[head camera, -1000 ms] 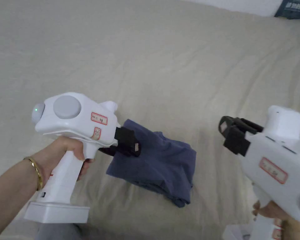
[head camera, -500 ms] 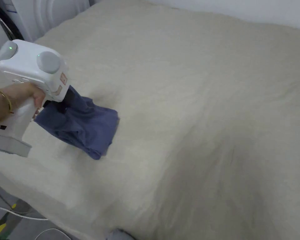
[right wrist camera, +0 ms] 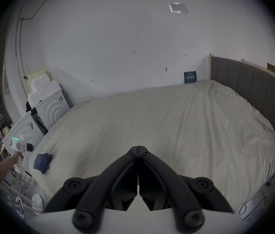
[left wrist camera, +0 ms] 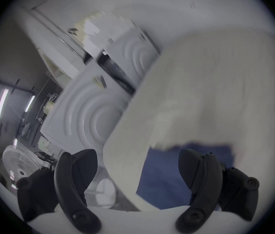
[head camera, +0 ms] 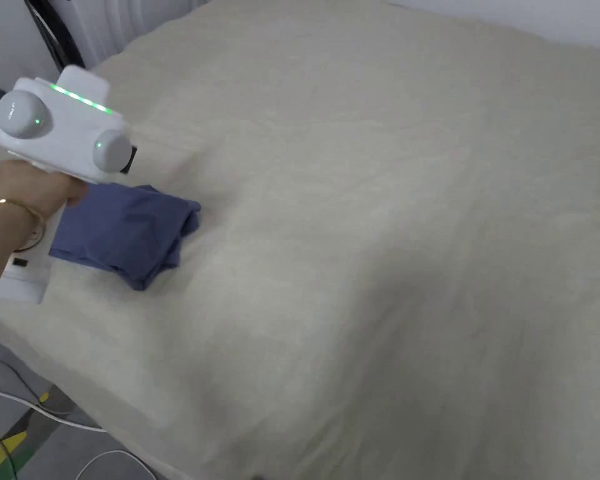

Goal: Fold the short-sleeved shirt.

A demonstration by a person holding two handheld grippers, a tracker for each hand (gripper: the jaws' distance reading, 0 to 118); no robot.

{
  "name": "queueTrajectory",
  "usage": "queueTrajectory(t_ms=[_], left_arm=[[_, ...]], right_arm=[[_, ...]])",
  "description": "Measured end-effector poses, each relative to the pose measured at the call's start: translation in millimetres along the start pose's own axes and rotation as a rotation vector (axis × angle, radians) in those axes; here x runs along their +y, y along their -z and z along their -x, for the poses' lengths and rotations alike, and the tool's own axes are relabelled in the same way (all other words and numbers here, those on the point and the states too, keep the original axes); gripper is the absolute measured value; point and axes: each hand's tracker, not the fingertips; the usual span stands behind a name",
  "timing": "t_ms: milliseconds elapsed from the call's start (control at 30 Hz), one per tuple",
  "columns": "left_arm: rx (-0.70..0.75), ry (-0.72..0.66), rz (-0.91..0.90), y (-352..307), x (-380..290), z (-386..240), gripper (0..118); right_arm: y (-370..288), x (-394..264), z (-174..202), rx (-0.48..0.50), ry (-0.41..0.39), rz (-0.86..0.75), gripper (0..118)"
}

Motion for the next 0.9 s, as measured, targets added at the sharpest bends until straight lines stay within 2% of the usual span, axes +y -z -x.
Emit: queueTrajectory(t_ms=[67, 133, 233, 267, 300, 367, 400, 500, 600, 733, 900], left_arm=[[-0.002, -0.069, -0.157, -40.5, 26.0, 7.9, 103], [-0.084, -0.125, -0.283, -89.7, 47.0, 10.7, 99], [-0.146, -0.199, -0.446, -154.7, 74.6, 10.0, 85], [-0.155, -0.242, -0.513, -181.8, 78.1, 6.7, 80], [-0.181, -0.275, -0.555, -204.7, 81.3, 4.1, 71], [-0.29, -0.331, -0.619, -245.0, 86.9, -3.3, 54], [-0.314, -0.35, -0.639, -260.9, 87.5, -8.0, 43], [-0.373, -0.359, -0.723, -302.7, 89.0, -30.1, 19], [-0.512, -0.377, -0.74, -338.4, 84.4, -54.0, 4], [-0.639, -0.377, -0.765, -378.0, 62.4, -88.6, 0], [-0.71, -0.366, -0.771, -401.0, 24.1, -124.6, 0]], right_arm=[[-11.0, 9.9, -0.1, 0.005, -0.018, -0.043, 2], [-22.9, 19.4, -1.4, 0.005, -0.052, -0.086, 2], [-37.0, 32.0, -3.9, -0.006, -0.098, -0.127, 2], [-40.7, 36.4, -40.0, -0.009, -0.099, -0.138, 2], [-47.3, 41.7, -61.5, -0.008, -0.1, -0.149, 2], [-59.3, 48.2, -68.6, -0.008, -0.122, -0.196, 2], [-63.5, 49.5, -69.7, -0.023, -0.14, -0.214, 2], [-76.5, 57.0, -76.3, -0.011, -0.139, -0.251, 2], [-86.5, 57.9, -85.6, -0.026, -0.152, -0.318, 2], [-98.2, 49.3, -87.2, -0.052, -0.163, -0.363, 2], [-103.7, 32.1, -91.2, -0.071, -0.165, -0.37, 2]])
